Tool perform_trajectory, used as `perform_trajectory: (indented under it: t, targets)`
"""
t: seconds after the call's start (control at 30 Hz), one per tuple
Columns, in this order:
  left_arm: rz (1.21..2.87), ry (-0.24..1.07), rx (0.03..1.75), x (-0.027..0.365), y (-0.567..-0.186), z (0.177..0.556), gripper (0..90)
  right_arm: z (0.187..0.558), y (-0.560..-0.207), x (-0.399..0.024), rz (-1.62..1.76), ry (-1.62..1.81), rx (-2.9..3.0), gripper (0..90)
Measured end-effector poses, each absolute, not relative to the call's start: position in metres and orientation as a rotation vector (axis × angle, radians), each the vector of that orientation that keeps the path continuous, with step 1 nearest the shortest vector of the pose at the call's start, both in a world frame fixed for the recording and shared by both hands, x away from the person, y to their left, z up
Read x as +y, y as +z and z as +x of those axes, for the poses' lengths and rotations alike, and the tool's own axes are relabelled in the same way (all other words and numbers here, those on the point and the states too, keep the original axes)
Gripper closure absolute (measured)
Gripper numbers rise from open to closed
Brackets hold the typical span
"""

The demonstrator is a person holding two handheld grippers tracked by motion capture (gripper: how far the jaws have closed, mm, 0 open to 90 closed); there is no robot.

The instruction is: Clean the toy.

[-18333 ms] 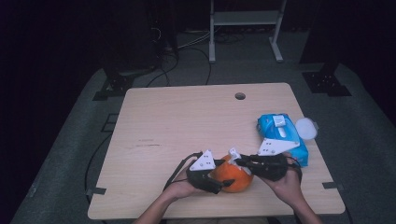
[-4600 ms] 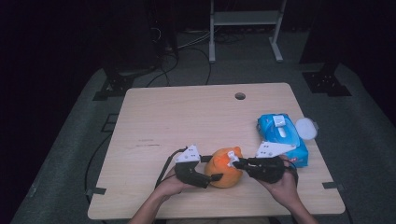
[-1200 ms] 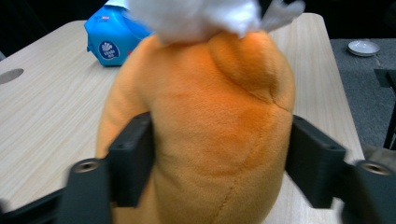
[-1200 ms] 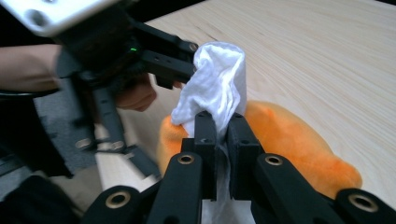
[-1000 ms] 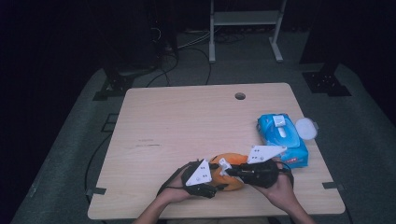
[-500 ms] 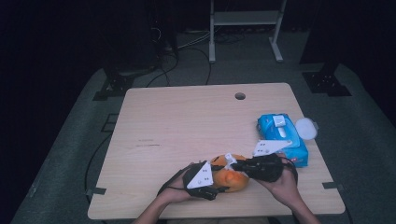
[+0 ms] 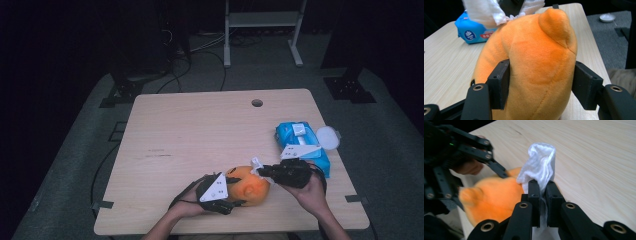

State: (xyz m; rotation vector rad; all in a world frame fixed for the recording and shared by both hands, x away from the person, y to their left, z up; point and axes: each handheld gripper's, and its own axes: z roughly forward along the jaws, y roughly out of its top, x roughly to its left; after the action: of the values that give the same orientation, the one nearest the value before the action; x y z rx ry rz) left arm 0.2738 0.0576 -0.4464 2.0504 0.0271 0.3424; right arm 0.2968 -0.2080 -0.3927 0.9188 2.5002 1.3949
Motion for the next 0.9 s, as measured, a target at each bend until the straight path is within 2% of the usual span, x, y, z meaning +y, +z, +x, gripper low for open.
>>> perform_trajectory:
  t: [0.23, 0.53, 0.9]
  targets:
    - [2.066, 0.342, 0.013, 0.059, -0.446, 0.273, 37.2, 0.292, -0.389, -0.190, 0.835, 1.410, 2.530, 83.5]
    - [2.045, 0.308, 0.045, 0.064, -0.446, 0.279, 37.4, 0.310, -0.402, -0.222, 0.998, 1.429, 2.478, 83.6]
    - [2.008, 0.250, 0.128, 0.075, -0.447, 0.289, 37.3, 0.300, -0.393, -0.226, 0.963, 1.482, 2.472, 83.5]
